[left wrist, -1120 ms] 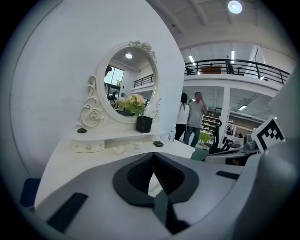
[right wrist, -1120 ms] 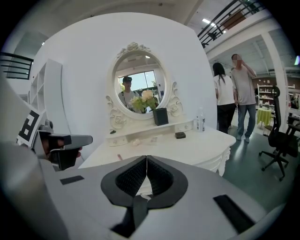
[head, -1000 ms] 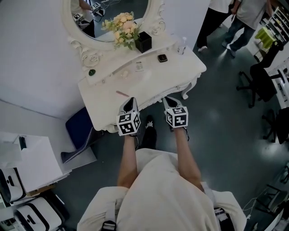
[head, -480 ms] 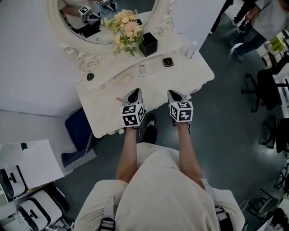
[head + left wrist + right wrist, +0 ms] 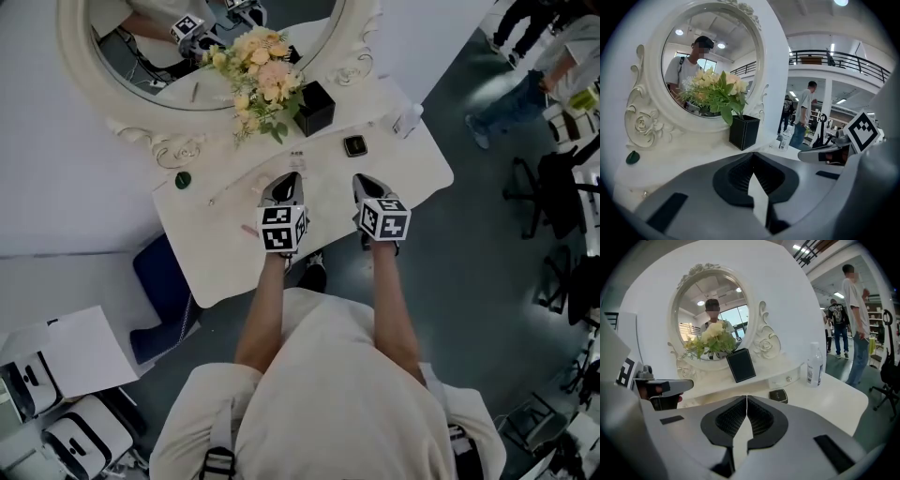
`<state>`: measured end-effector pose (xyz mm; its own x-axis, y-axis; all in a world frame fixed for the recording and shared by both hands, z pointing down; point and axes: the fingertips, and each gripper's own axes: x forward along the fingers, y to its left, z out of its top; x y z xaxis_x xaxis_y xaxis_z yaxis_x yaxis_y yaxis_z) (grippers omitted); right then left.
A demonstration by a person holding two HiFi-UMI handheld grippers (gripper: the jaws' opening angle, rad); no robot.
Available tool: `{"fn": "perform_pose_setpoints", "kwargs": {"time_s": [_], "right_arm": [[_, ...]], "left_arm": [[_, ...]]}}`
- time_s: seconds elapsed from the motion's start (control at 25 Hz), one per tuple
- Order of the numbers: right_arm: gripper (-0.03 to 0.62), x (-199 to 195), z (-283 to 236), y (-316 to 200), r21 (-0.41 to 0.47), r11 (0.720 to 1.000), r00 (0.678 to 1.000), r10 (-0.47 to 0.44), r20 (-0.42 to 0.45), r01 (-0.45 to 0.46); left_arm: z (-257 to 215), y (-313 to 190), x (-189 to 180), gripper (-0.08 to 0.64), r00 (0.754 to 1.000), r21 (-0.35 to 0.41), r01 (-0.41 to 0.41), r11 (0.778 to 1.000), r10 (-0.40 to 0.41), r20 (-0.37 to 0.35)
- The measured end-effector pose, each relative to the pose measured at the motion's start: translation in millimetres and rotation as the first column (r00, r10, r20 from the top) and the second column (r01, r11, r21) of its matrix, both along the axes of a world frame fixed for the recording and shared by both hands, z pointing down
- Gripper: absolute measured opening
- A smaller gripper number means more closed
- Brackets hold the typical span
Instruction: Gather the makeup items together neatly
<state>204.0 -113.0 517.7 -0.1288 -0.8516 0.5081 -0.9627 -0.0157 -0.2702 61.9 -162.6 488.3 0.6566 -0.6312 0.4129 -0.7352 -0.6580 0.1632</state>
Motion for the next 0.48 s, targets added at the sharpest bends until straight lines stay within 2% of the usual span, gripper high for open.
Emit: {"fn": "perform_pose_setpoints", "kwargs": {"time_s": [0.24,0.48], "right_arm": [[0.044,17.0,15.2,-25.0,-0.003,1.000,1.000,0.031,-0.003,-0.031],[0.044,33.7,26.4,-42.4,-0.005,1.000,0.998,0.030,-0.057,-0.031]], "left_arm": [[15.0,-30.5,12.3,0.015,1.000,-0.008,-0.017,1.000,0.017,-0.002],[33.7,-37.3,18.2,0.015,1.000,-0.033,-0.030,0.999,0.030,0.001]]}}
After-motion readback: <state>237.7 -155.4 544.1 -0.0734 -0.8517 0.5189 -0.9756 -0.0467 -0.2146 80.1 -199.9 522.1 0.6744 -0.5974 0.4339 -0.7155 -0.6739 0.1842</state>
